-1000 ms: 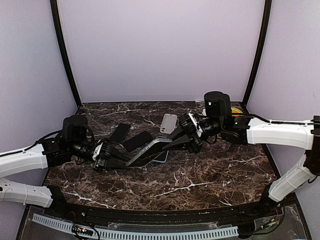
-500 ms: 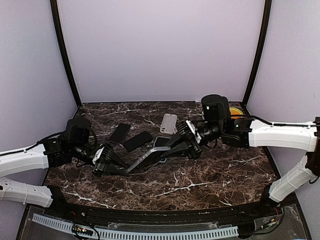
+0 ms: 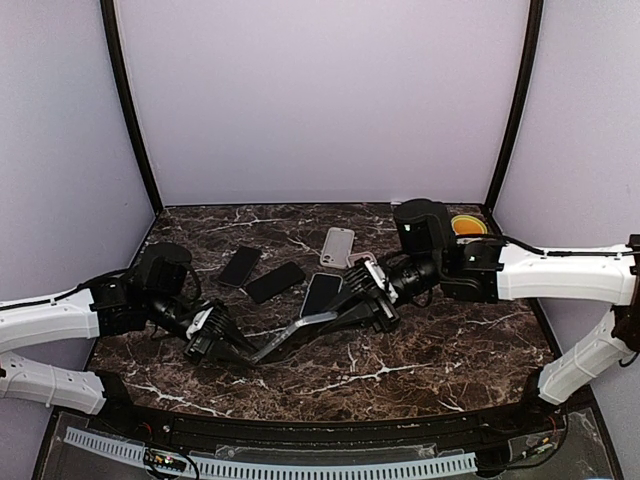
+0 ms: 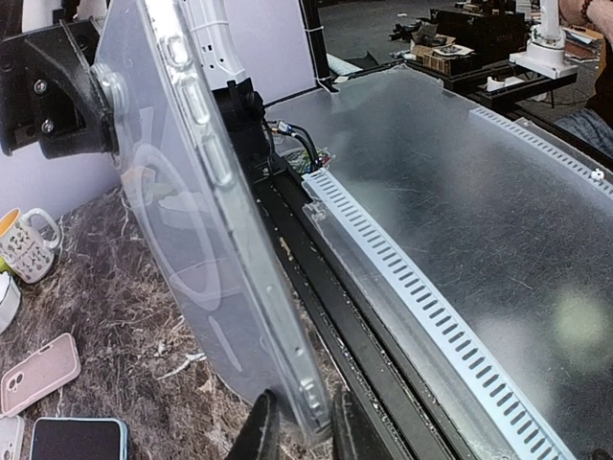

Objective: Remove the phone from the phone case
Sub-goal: Remove the top left corner of the phone case.

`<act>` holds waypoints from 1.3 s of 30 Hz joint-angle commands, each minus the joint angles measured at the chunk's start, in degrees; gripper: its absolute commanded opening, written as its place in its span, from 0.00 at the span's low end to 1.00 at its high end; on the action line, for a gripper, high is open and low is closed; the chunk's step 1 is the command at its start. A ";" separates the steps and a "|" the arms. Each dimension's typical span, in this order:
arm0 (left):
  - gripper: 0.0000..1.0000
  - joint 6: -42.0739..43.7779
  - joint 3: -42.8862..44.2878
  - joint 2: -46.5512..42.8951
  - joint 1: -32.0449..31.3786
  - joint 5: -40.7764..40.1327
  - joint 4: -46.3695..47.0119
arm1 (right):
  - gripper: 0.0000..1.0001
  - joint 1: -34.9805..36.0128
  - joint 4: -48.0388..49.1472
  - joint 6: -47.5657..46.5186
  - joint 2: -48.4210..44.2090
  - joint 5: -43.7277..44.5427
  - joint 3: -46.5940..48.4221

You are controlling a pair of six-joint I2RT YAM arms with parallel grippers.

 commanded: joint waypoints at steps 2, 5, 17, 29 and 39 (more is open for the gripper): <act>0.18 0.96 1.88 0.79 -1.57 2.38 4.12 | 0.00 4.12 4.59 -4.35 0.37 -1.41 2.42; 0.18 1.40 2.11 1.05 -2.03 2.60 3.35 | 0.00 4.95 2.76 -6.03 0.77 -0.97 3.11; 0.17 4.47 2.78 1.86 -2.71 1.32 0.58 | 0.00 8.47 -6.34 -13.87 3.19 2.71 6.16; 0.03 7.74 2.07 0.33 -3.00 -4.38 1.30 | 0.00 10.26 -6.85 -13.06 4.83 1.13 6.51; 0.00 13.77 2.13 -1.05 -3.03 -5.15 -2.01 | 0.00 10.78 -10.64 -13.68 9.46 -1.02 9.52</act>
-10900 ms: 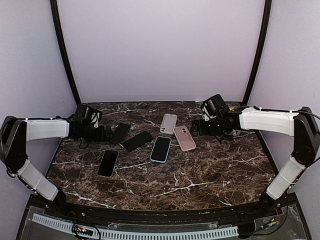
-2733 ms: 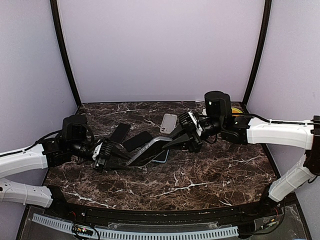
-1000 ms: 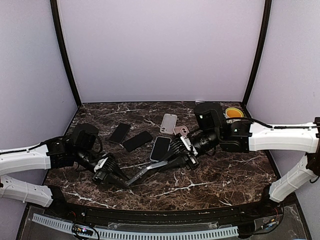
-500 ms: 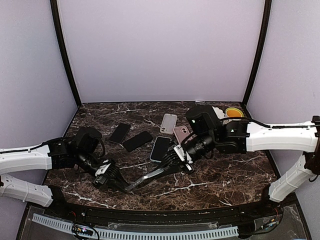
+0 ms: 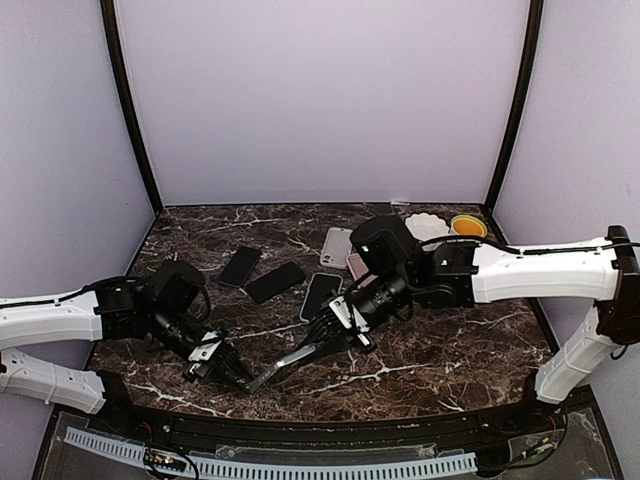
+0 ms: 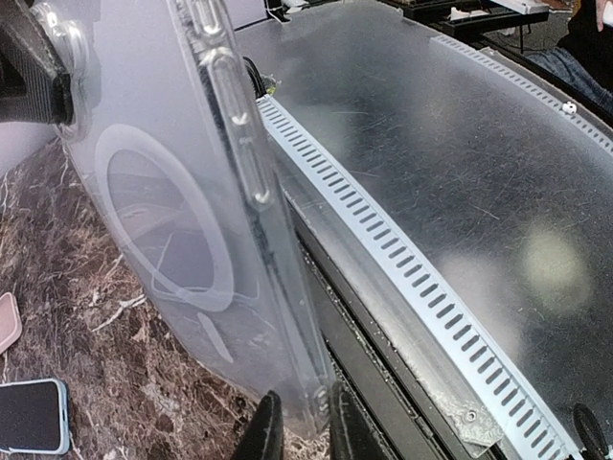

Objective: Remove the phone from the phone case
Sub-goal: Remove the top left corner of the phone case.

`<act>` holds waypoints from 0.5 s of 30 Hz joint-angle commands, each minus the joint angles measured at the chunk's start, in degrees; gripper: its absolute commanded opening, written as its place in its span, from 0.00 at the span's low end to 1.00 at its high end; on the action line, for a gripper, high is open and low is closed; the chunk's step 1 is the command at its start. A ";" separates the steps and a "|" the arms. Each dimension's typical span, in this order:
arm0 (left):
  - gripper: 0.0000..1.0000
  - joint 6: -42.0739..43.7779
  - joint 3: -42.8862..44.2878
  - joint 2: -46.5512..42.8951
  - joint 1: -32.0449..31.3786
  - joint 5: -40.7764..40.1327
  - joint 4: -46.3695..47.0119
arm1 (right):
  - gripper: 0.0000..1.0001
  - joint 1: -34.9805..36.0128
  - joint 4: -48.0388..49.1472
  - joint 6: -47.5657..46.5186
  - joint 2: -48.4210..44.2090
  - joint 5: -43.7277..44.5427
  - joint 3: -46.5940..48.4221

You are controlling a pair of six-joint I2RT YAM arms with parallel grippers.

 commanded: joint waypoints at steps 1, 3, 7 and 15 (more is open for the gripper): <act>0.00 3.81 2.07 -2.66 -0.03 0.10 11.21 | 0.00 4.09 2.86 -1.80 2.76 -6.40 2.28; 0.00 4.15 1.89 -2.81 -0.03 -0.65 11.24 | 0.00 4.14 2.88 -1.86 3.09 -6.35 2.44; 0.00 5.18 1.35 -3.55 -0.21 -2.92 11.39 | 0.00 4.13 2.40 -1.95 3.17 -6.75 2.70; 0.00 7.20 -0.18 -5.60 -0.53 -7.94 13.58 | 0.00 4.22 -0.91 -2.85 4.48 -8.07 4.54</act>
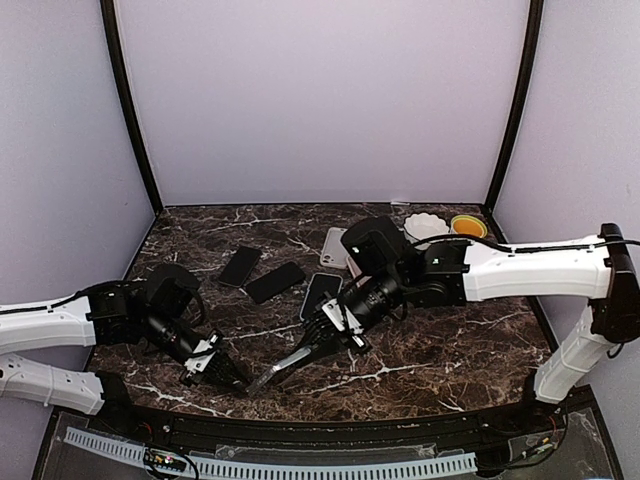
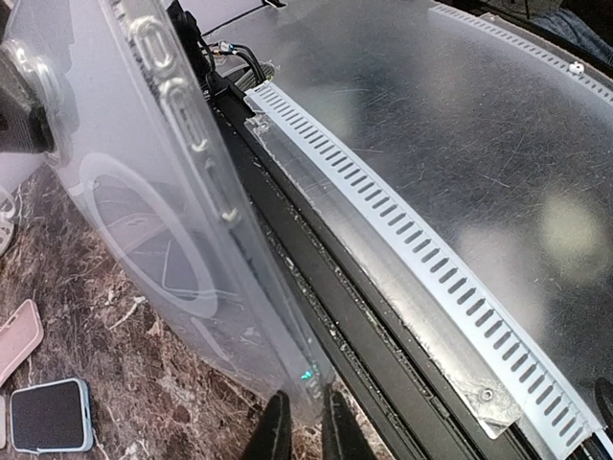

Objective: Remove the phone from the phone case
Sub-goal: Remove the top left corner of the phone case.

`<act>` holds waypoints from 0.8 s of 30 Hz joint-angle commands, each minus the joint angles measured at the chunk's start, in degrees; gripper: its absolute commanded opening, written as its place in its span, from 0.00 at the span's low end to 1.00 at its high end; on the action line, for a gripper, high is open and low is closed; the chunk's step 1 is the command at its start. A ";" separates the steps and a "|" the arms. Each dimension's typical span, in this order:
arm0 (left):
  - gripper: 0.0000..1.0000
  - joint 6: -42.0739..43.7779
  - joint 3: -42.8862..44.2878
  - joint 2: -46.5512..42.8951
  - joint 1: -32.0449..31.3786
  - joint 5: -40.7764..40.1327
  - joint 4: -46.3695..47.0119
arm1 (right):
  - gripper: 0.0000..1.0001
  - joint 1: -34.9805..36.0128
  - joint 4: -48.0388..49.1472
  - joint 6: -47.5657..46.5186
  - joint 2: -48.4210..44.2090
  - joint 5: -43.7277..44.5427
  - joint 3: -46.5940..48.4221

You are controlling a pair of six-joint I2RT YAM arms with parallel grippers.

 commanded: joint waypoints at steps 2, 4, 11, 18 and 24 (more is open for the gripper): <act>0.00 3.40 1.32 -2.29 0.43 -4.39 14.49 | 0.00 3.91 0.49 -1.10 2.31 -7.50 2.58; 0.00 3.67 1.26 -2.29 0.46 -5.02 14.37 | 0.00 3.92 -0.40 -1.69 2.63 -7.38 2.98; 0.29 4.04 0.69 -3.96 0.47 -8.67 13.31 | 0.00 3.76 -0.02 -2.58 0.54 -2.81 0.69; 0.49 2.95 0.18 -5.88 0.50 -13.15 12.78 | 0.00 2.06 2.74 -1.10 -4.27 4.69 -4.51; 0.47 1.21 -0.25 -7.01 0.90 -13.65 14.89 | 0.00 0.61 7.01 0.56 -8.61 14.35 -9.52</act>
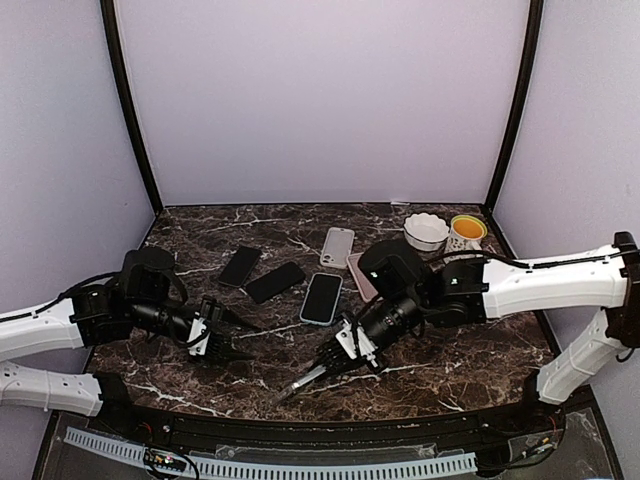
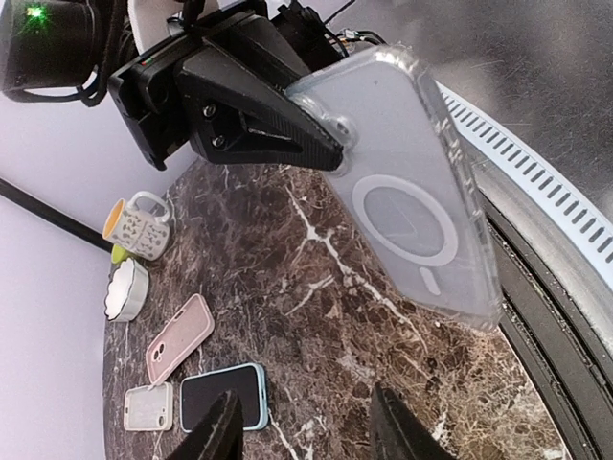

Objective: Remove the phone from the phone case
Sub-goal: Remove the top left corner of the phone case, then pass from the right arm to the left

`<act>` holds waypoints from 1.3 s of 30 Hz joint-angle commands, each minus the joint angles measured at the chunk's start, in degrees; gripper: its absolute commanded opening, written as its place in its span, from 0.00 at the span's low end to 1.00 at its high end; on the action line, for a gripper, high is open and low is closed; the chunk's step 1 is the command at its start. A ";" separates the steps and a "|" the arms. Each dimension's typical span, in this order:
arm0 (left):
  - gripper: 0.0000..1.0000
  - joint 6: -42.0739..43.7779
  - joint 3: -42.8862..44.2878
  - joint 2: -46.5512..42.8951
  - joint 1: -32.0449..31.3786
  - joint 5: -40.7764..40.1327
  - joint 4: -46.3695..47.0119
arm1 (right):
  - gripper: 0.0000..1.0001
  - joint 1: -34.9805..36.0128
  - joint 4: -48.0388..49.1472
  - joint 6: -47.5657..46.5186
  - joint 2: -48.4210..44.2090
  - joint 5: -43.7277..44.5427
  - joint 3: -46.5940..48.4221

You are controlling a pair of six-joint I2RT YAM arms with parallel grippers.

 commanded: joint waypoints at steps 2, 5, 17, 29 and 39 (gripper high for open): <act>0.47 -2.72 -0.36 -1.26 0.63 -0.60 3.37 | 0.00 -1.46 8.56 1.81 -4.44 8.48 -2.27; 0.46 -3.60 -0.47 -1.43 0.96 0.58 4.33 | 0.00 -2.42 12.81 3.14 -6.07 10.81 -4.03; 0.48 -16.57 -3.24 -5.95 7.06 6.42 19.56 | 0.00 -6.07 36.51 16.38 -9.52 23.60 -10.90; 0.44 -30.96 -0.22 3.63 7.20 7.34 32.86 | 0.00 -4.34 43.06 18.87 -5.29 25.24 -8.28; 0.41 -33.57 0.51 6.76 6.66 5.78 35.16 | 0.00 -3.59 43.50 18.60 -2.92 24.65 -6.61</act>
